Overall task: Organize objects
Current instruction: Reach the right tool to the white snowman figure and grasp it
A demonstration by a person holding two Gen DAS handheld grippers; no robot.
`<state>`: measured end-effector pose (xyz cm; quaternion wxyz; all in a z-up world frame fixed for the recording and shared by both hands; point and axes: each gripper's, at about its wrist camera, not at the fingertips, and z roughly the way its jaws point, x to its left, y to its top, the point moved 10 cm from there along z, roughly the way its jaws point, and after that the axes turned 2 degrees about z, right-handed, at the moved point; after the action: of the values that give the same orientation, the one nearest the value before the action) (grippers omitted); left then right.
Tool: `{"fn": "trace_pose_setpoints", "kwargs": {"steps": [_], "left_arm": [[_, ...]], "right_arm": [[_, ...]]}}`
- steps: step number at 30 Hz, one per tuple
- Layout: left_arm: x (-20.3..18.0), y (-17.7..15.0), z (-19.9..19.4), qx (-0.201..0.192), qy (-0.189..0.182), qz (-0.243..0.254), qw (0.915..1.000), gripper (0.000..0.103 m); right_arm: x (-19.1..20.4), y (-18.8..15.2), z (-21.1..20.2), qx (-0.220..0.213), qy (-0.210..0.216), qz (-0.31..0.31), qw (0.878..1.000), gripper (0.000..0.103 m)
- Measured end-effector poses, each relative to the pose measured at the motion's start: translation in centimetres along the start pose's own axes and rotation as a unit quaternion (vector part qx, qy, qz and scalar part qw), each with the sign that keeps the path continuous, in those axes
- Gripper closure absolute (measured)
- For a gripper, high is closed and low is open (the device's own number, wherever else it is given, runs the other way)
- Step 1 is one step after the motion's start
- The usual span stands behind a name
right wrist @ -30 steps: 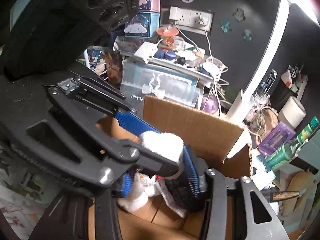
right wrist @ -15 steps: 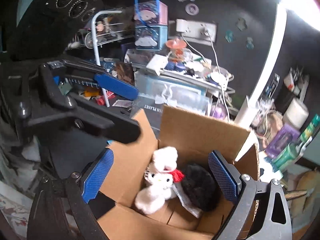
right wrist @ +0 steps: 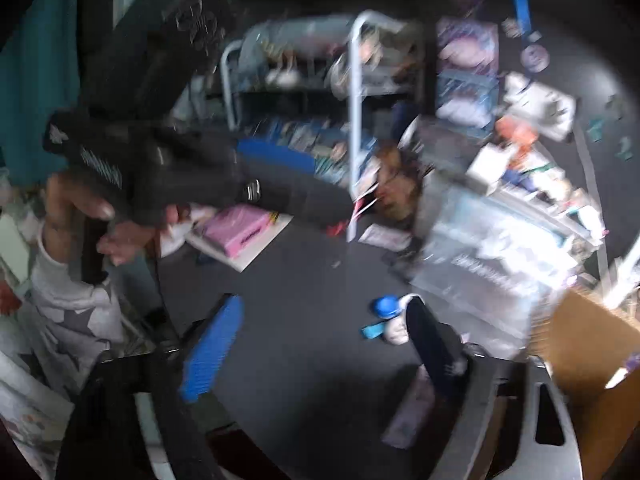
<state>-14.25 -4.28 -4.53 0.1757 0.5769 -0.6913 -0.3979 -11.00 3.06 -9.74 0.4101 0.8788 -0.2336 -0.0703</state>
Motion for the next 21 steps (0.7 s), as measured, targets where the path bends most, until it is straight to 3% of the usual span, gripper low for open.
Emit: {"fn": "trace_pose_setpoints", "kwargs": {"steps": [3, 5, 8, 13, 21], "left_arm": [[1.6, -2.2, 0.3, 0.000, 0.016, -0.008, 0.9998, 0.010], [2.2, -3.4, 0.6, 0.001, 0.020, -0.010, 0.9997, 0.010], [2.9, -4.6, 0.9, -0.002, 0.016, -0.020, 0.9997, 0.010], [3.6, -5.5, 1.2, -0.004, 0.007, -0.031, 0.9995, 0.010], [4.2, -5.7, 1.4, -0.003, 0.006, -0.034, 0.9994, 0.010]], "right_arm": [[0.0, -2.1, 4.0, 0.042, 0.011, 0.033, 0.999, 0.045], [-1.3, -3.3, 6.5, 0.062, -0.009, 0.060, 0.996, 0.059], [-3.5, -4.7, 9.3, 0.078, -0.036, 0.105, 0.991, 0.067], [-7.7, -5.5, 12.5, 0.092, -0.104, 0.129, 0.982, 0.068], [-11.1, -6.6, 15.4, 0.127, -0.134, 0.154, 0.971, 0.068]]}}
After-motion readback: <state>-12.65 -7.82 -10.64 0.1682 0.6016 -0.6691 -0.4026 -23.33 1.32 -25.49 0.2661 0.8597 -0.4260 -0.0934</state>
